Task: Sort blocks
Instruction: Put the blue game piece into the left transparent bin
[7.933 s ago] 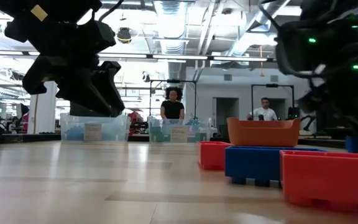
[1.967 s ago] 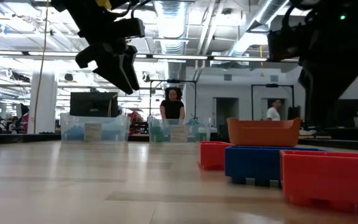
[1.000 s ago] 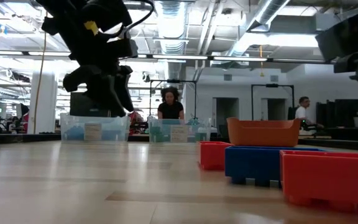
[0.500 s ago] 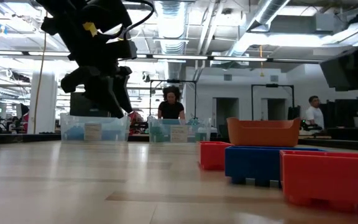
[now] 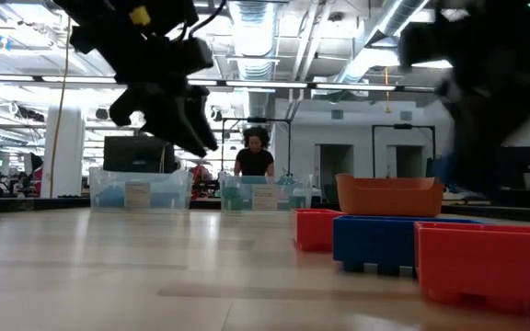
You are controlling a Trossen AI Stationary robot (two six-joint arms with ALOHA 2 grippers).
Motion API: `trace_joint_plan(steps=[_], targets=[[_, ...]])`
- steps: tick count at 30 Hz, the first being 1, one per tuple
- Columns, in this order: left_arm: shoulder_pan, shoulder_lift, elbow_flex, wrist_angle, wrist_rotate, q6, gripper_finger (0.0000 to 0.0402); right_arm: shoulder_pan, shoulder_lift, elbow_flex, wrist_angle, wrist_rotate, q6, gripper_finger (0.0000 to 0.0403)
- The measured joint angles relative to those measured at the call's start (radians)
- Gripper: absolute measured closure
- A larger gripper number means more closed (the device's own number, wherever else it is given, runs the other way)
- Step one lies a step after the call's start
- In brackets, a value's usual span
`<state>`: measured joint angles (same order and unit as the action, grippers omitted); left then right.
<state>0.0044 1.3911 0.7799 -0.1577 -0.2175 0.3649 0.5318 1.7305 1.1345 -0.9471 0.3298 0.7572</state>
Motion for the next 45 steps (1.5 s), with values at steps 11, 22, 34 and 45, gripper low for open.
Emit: trace_joint_plan(steps=[11, 22, 34, 45], targets=[[-0.01, 0.0, 0.0, 0.221, 0.266, -0.057, 0.0191, -0.031, -0.123, 0.003, 0.595, 0.48, -0.305, 0.032], [-0.088, 0.0, 0.0, 0.366, 0.269, -0.004, 0.0191, -0.123, -0.046, 0.003, 1.112, 0.485, -0.765, 0.0319], [-0.099, 0.0, 0.001, 0.541, 0.269, -0.128, 0.0191, -0.135, 0.011, 0.003, 1.328, 0.484, -0.957, 0.0319], [-0.1, 0.0, 0.001, 0.609, 0.27, -0.124, 0.0255, -0.133, 0.01, 0.003, 1.356, 0.482, -0.968, 0.0319]])
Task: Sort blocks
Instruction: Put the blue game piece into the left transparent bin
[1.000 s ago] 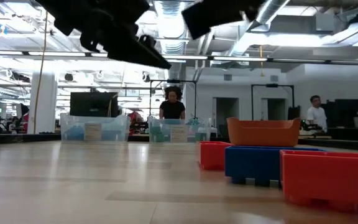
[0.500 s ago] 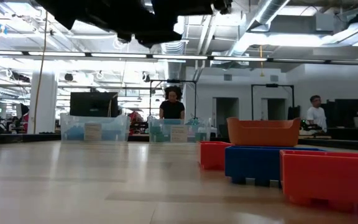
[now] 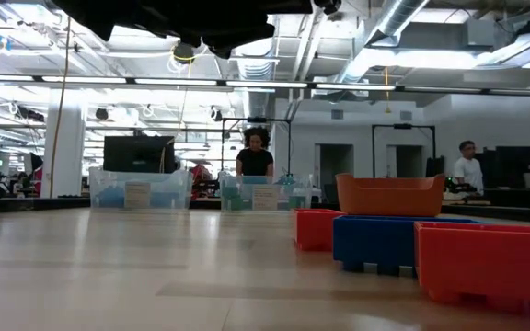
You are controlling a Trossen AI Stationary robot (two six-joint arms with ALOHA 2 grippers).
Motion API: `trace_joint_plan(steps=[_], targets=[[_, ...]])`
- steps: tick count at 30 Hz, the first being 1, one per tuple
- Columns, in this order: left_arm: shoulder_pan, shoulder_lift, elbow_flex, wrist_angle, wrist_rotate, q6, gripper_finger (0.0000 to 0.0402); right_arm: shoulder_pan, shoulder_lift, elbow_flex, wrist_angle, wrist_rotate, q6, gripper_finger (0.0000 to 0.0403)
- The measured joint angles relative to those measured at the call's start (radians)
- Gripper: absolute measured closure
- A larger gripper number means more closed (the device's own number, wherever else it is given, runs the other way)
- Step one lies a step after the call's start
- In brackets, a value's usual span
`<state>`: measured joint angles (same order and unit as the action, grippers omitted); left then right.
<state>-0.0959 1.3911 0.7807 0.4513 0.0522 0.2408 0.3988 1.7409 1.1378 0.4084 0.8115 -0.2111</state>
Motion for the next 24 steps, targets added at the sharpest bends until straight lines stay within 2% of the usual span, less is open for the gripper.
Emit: trace_joint_plan(steps=[5, 12, 16, 20, 24], targets=[[0.0, 0.001, 0.0, 0.001, 0.001, 0.005, 0.0335, -0.002, -0.001, 0.0, 0.0, 0.002, 0.003, 0.0304], [0.011, -0.009, 0.003, -0.051, -0.002, -0.019, 0.0336, 0.009, -0.022, 0.0, -0.027, 0.038, 0.001, 0.0219], [0.052, -0.07, -0.001, -0.179, -0.012, -0.027, 0.0351, 0.032, -0.087, 0.0, -0.099, 0.108, 0.001, 0.0174], [0.129, -0.152, 0.0, -0.357, -0.06, -0.034, 0.0346, 0.049, -0.147, 0.001, -0.267, 0.165, 0.106, 0.0156], [0.252, -0.195, 0.0, -0.553, -0.162, -0.041, 0.0345, 0.051, -0.171, -0.001, -0.443, 0.213, 0.305, 0.0155]])
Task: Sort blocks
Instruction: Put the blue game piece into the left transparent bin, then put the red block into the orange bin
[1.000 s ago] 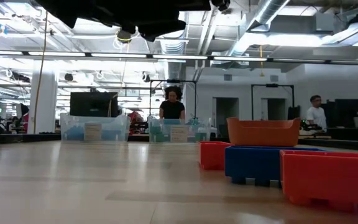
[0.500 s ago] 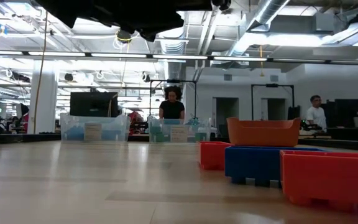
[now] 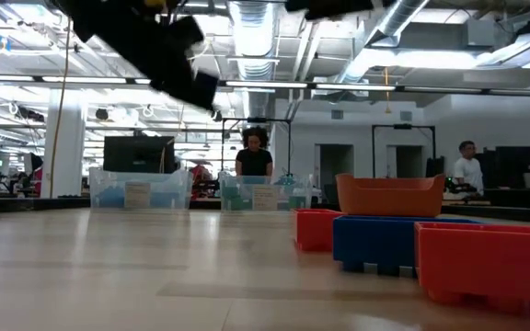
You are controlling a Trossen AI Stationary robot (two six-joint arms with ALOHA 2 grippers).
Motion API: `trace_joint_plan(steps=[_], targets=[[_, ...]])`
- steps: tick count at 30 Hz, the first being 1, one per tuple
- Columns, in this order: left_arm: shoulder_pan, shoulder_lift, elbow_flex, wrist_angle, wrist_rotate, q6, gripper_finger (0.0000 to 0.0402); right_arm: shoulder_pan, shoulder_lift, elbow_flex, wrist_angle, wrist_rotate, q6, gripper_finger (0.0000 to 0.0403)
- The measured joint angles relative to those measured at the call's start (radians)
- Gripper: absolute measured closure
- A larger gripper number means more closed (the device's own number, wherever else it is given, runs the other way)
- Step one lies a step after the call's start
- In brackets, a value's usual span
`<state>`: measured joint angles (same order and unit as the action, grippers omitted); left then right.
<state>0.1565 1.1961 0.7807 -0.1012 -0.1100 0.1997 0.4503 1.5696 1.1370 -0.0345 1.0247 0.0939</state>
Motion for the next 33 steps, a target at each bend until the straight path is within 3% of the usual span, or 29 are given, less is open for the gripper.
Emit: trace_joint_plan(steps=[7, 11, 17, 25, 30, 33], targets=[[0.279, -0.004, 0.0, -0.19, -0.199, 0.023, 0.0343, -0.002, 0.041, -0.001, -0.309, -0.047, 0.399, 0.0154], [0.463, 0.011, 0.0, -0.2, -0.208, 0.023, 0.0343, 0.013, 0.041, 0.0, -0.412, -0.128, 0.516, 0.0154], [0.666, 0.099, 0.0, -0.195, -0.179, -0.046, 0.0342, 0.027, 0.041, 0.0, -0.429, -0.137, 0.53, 0.0154], [0.723, 0.246, 0.0, -0.226, -0.153, -0.038, 0.0295, 0.028, 0.041, 0.0, -0.43, -0.136, 0.527, 0.0154], [0.722, 0.216, 0.015, -0.255, -0.161, -0.025, 0.0236, 0.047, 0.035, 0.0, -0.469, -0.144, 0.549, 0.0154], [0.717, 0.166, 0.038, -0.311, -0.169, -0.025, 0.021, 0.054, 0.028, 0.001, -0.505, -0.258, 0.592, 0.0154]])
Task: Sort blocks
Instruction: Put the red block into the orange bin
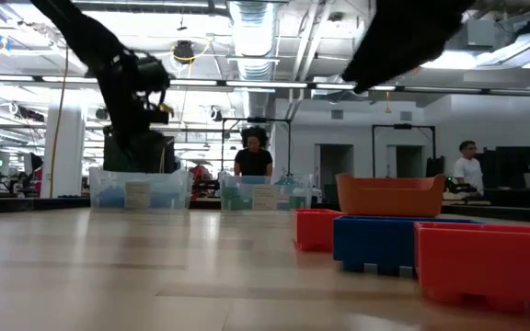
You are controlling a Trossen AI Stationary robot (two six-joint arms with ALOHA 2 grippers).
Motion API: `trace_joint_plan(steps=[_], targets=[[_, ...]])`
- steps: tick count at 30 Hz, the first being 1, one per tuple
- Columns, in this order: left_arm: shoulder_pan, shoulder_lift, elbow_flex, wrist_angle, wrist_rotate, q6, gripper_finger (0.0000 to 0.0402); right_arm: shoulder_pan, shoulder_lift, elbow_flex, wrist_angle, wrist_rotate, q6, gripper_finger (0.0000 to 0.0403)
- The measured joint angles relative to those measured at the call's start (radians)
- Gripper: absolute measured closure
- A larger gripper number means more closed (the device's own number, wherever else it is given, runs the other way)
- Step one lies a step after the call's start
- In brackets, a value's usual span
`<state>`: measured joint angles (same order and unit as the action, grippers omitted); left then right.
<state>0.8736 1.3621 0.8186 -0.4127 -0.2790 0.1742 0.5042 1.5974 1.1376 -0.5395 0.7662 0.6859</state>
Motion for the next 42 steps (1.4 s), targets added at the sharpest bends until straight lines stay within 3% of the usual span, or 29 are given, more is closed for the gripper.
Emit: trace_joint_plan(steps=[5, 10, 18, 24, 32, 42], targets=[[-0.078, -0.129, 0.024, -0.049, -0.013, -0.015, 0.0202, -0.035, 0.035, 0.0, -0.012, -0.208, 0.145, 0.0154], [-0.28, -0.234, 0.024, -0.051, -0.014, -0.002, 0.0209, -0.046, 0.057, 0.001, -0.058, -0.398, 0.209, 0.0154], [-0.594, -0.272, 0.024, -0.042, -0.014, -0.017, 0.021, -0.047, 0.051, 0.082, -0.6, -0.647, 0.596, 0.0154], [-0.731, -0.262, 0.024, -0.043, -0.014, -0.029, 0.021, -0.038, 0.051, 0.049, -0.725, -0.854, 0.718, 0.0154], [-0.808, -0.263, 0.024, -0.048, -0.015, -0.035, 0.021, 0.063, 0.051, 0.044, -0.698, -0.901, 0.95, 0.0154], [-0.812, -0.263, 0.024, -0.038, -0.015, -0.022, 0.021, 0.181, 0.051, -0.086, -0.531, -0.953, 1.177, 0.0154]])
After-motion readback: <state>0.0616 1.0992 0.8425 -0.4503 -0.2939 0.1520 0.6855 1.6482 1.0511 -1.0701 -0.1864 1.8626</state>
